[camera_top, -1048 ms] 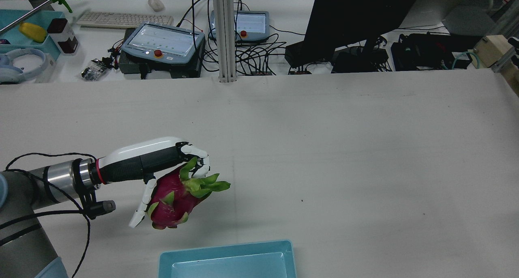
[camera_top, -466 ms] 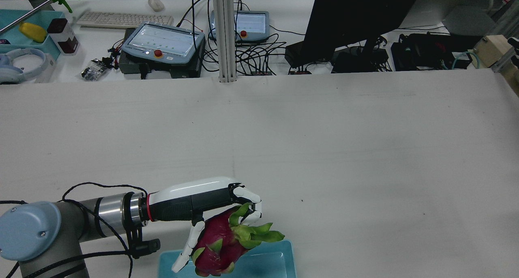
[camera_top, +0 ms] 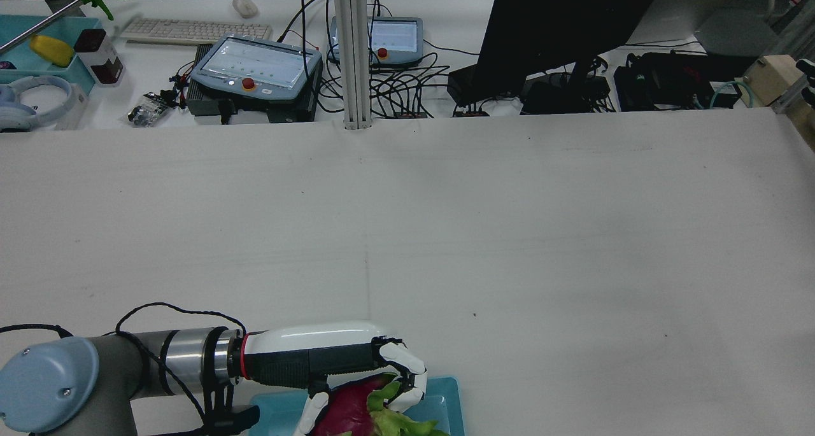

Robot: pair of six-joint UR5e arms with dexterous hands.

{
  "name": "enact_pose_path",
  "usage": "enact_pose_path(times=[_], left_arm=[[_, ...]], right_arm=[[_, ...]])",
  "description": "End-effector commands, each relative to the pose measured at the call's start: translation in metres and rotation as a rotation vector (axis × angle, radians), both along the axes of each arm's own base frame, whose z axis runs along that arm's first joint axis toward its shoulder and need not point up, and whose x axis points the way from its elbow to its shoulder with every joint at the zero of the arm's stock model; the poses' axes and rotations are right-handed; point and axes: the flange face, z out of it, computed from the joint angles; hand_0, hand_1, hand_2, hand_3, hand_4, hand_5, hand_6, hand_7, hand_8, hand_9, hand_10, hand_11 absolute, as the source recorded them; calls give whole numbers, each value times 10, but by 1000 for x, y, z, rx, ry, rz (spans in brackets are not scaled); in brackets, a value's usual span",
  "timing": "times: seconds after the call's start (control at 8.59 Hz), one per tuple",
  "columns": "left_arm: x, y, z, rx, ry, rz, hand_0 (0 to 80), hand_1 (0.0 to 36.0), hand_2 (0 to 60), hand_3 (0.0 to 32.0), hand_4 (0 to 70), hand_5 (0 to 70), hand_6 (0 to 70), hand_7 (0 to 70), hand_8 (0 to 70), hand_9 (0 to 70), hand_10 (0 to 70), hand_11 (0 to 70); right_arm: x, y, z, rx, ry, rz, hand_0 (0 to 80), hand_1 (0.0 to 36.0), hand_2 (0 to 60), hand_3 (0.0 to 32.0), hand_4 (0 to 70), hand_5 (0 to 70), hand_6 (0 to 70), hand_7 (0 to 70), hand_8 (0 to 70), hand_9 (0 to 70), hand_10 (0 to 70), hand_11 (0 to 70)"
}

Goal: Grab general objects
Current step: 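Lower the dragon fruit into the tray and open the left hand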

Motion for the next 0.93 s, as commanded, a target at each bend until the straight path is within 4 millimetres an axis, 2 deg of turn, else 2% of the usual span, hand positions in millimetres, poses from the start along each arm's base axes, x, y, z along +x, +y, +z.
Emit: enact_pose_path(times=[0.0,0.12,0.23,0.35,0.7,0.82], left_arm=[[3,13,7,31,9,34,800,360,600,0,100,700,242,352,264,254,190,320],[3,13,7,30,7,34,800,360,600,0,109,700,232,317,254,233,176,298],[3,13,8,29,6,34,698,360,600,0,97,700,216,307,240,225,177,295],[3,13,8,28,4,34,659,360,600,0,76,700,207,335,244,241,194,320],[2,12,8,28,4,31,657,360,600,0,87,700,247,417,275,288,211,342],[3,4,23,-4,-54,25,659,360,600,0,90,700,251,423,277,292,212,344]], right_arm=[[0,0,0,0,1,0,0,0,0,0,0,0,0,0,0,0,0,0],[1,0,0,0,1,1,0,0,0,0,0,0,0,0,0,0,0,0],[0,0,0,0,1,0,0,0,0,0,0,0,0,0,0,0,0,0],[0,0,0,0,1,0,0,0,0,0,0,0,0,0,0,0,0,0],[0,0,0,0,1,0,0,0,0,0,0,0,0,0,0,0,0,0],[0,0,0,0,1,0,0,0,0,0,0,0,0,0,0,0,0,0]])
